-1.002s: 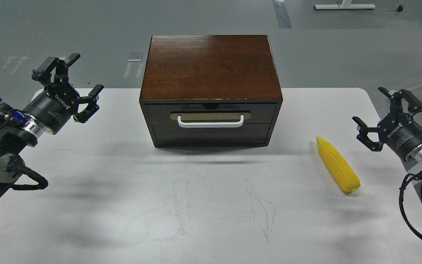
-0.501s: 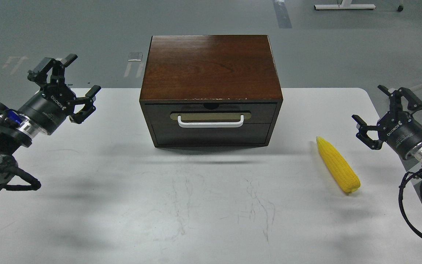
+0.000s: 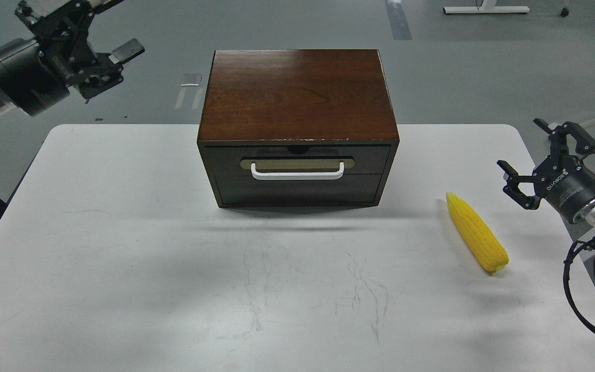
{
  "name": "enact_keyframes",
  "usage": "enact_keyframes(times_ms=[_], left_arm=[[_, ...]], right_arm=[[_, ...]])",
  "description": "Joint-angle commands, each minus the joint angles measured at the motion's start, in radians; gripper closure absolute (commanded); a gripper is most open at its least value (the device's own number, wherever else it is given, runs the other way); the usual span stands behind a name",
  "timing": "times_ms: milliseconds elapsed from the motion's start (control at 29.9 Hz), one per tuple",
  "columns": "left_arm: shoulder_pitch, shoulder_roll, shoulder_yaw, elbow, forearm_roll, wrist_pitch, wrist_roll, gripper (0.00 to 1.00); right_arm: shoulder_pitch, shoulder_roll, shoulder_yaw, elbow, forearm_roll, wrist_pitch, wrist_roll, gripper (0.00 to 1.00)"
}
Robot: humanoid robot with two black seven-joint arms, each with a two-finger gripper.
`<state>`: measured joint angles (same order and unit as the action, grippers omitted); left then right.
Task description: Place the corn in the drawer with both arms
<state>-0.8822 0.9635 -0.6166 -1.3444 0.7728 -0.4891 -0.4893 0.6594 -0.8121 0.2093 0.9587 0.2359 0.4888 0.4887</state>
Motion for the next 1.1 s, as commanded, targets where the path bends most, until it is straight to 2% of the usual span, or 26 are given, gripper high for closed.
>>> enact_keyframes(times_ms=[0, 100, 200, 301, 367, 434, 835, 1069], left_arm=[[-0.076, -0.008, 0.005, -0.07, 0.306, 0.0, 0.001, 0.01], [-0.138, -0.041, 0.024, -0.11, 0.56, 0.0, 0.001, 0.01], [-0.256, -0.138, 0.109, -0.125, 0.804, 0.0, 0.001, 0.01], [-0.383, -0.212, 0.237, -0.124, 0.924, 0.0, 0.001, 0.01], [-0.51, -0.288, 0.398, -0.114, 0.994, 0.0, 0.001, 0.01], [-0.575, -0.343, 0.48, -0.11, 1.036, 0.0, 0.001, 0.01], [-0.655, -0.589, 0.675, 0.023, 1.276, 0.0, 0.001, 0.01], [-0.655, -0.663, 0.718, 0.105, 1.321, 0.0, 0.001, 0.01]], right_arm=[[0.0, 0.001, 0.001, 0.0, 0.0, 0.0, 0.0, 0.0], [0.0, -0.001, 0.001, 0.002, 0.0, 0.0, 0.0, 0.0], [0.014, -0.004, 0.002, 0.002, -0.001, 0.0, 0.0, 0.0], [0.02, -0.002, 0.002, 0.003, -0.001, 0.0, 0.0, 0.0], [0.022, -0.004, 0.002, 0.002, -0.001, 0.0, 0.0, 0.0], [0.02, -0.007, 0.002, 0.002, -0.001, 0.0, 0.0, 0.0], [0.005, -0.01, 0.005, -0.002, -0.001, 0.0, 0.0, 0.0], [0.005, -0.009, 0.007, -0.002, -0.001, 0.0, 0.0, 0.0]])
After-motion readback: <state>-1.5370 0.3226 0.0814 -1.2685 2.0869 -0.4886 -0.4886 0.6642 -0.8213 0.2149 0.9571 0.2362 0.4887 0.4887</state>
